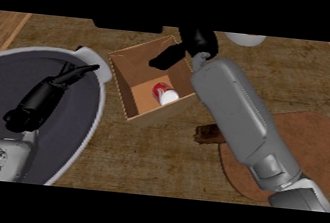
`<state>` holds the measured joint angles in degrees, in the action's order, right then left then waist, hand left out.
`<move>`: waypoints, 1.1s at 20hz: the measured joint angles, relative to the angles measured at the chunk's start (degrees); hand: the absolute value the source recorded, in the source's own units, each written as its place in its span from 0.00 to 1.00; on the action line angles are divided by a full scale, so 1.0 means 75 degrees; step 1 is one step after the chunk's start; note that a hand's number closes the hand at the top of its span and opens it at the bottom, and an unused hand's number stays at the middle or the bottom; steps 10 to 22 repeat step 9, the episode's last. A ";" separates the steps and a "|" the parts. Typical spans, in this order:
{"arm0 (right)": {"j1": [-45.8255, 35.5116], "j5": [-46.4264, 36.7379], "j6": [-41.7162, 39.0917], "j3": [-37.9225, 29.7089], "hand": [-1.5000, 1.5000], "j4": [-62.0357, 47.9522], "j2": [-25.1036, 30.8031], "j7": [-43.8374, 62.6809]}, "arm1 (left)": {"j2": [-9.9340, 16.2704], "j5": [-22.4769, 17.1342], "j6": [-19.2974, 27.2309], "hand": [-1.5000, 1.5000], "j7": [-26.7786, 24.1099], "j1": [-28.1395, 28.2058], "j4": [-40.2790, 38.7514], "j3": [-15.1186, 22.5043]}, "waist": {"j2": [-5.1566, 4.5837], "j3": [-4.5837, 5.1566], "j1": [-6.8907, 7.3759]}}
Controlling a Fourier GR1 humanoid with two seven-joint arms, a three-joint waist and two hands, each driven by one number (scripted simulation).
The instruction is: Pick the can from the cutting board and place it in the cardboard box
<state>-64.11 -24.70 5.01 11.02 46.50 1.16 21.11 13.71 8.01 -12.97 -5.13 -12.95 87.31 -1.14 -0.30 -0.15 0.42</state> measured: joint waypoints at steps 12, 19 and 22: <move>0.0932 0.1732 0.1674 -0.2135 0.00 0.0515 -0.0064 -0.1415 | 0.0004 0.0016 -0.0003 0.50 0.0048 -0.0038 0.0019 -0.0053 | -0.0001 0.0010 0.0004; 0.0932 0.1732 0.1674 -0.2135 0.00 0.0515 -0.0064 -0.1415 | 0.0004 0.0016 -0.0003 0.50 0.0048 -0.0038 0.0019 -0.0053 | -0.0001 0.0010 0.0004; 0.0932 0.1732 0.1674 -0.2135 0.00 0.0515 -0.0064 -0.1415 | 0.0004 0.0016 -0.0003 0.50 0.0048 -0.0038 0.0019 -0.0053 | -0.0001 0.0010 0.0004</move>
